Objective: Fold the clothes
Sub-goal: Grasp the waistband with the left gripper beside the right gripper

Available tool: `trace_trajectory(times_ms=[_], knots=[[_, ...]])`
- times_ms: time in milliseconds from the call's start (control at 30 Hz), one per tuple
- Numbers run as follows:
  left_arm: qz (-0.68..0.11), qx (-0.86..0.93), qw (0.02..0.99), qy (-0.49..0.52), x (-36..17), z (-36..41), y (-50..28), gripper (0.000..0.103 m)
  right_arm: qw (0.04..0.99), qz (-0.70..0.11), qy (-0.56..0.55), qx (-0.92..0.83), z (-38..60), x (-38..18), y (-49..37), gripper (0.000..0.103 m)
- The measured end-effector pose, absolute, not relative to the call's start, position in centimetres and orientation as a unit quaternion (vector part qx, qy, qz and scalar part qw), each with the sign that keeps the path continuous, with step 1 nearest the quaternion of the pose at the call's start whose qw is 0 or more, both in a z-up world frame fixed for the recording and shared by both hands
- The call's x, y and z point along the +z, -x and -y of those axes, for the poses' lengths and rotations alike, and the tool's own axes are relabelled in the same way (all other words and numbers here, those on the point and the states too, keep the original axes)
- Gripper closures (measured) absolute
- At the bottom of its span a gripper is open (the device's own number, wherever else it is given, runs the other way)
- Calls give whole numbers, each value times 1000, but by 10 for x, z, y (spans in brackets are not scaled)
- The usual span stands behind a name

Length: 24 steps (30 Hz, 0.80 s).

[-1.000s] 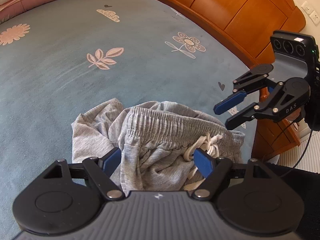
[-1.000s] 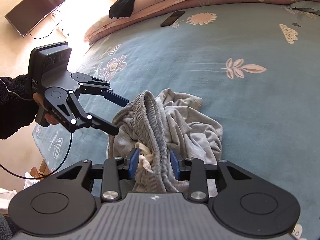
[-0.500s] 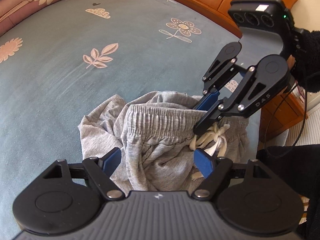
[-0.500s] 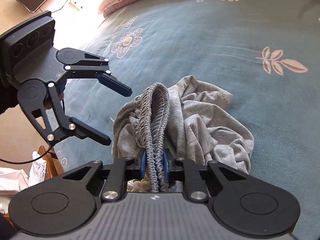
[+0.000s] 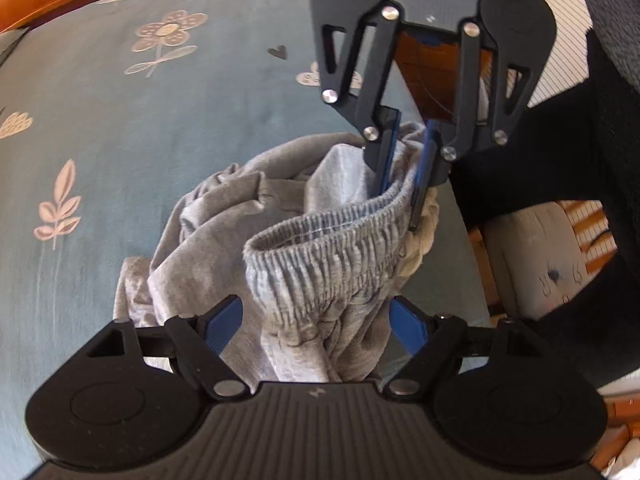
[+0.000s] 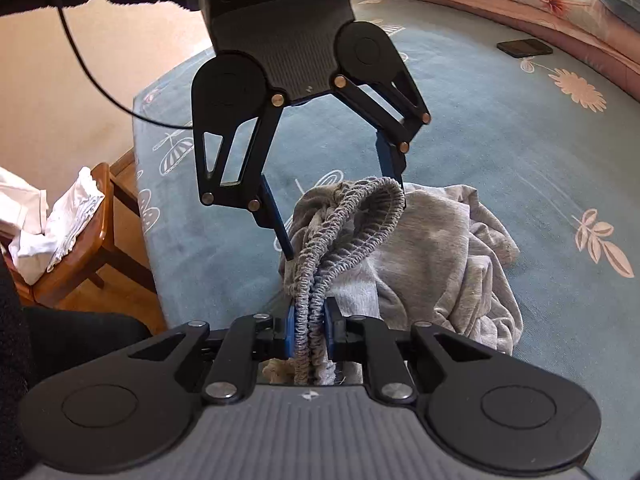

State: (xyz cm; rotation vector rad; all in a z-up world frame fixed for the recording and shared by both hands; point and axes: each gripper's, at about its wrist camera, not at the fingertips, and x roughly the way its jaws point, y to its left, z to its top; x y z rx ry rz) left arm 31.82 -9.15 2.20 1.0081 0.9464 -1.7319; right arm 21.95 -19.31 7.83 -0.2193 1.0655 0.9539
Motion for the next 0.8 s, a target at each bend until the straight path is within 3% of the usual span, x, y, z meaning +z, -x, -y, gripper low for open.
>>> trace_trajectory(times_ms=[100, 133, 200, 333, 400, 433, 500, 567, 600, 633, 667, 733, 800], knots=[[-388, -717, 414, -406, 24, 103, -308, 27, 749, -488, 115, 434, 194, 80, -216, 86], [-388, -718, 417, -401, 27, 104, -306, 41, 750, -490, 117, 429, 196, 79, -215, 86], [-390, -710, 442, -386, 34, 99, -305, 59, 750, -496, 113, 424, 198, 77, -213, 85], [-411, -690, 476, -358, 46, 83, -305, 78, 749, -505, 110, 415, 198, 70, -209, 79], [-407, -685, 486, -360, 50, 75, -301, 79, 751, -500, 109, 418, 196, 72, -210, 72], [-405, -683, 490, -361, 50, 75, -298, 81, 754, -494, 107, 419, 192, 72, -211, 60], [-398, -683, 495, -362, 54, 73, -293, 81, 764, -479, 111, 418, 184, 75, -214, 47], [-391, -684, 500, -359, 60, 72, -289, 81, 769, -462, 122, 424, 174, 78, -216, 47], [-389, -682, 504, -359, 62, 70, -288, 81, 766, -459, 130, 430, 169, 79, -217, 53], [-390, -678, 508, -361, 63, 68, -287, 81, 761, -461, 141, 434, 164, 79, -217, 79], [-390, -672, 514, -364, 64, 66, -287, 81, 758, -462, 151, 435, 160, 79, -217, 85], [-383, -659, 529, -373, 66, 62, -285, 75, 755, -460, 163, 438, 156, 83, -214, 85], [-364, -652, 541, -387, 69, 62, -279, 61, 753, -459, 172, 440, 154, 91, -211, 85]])
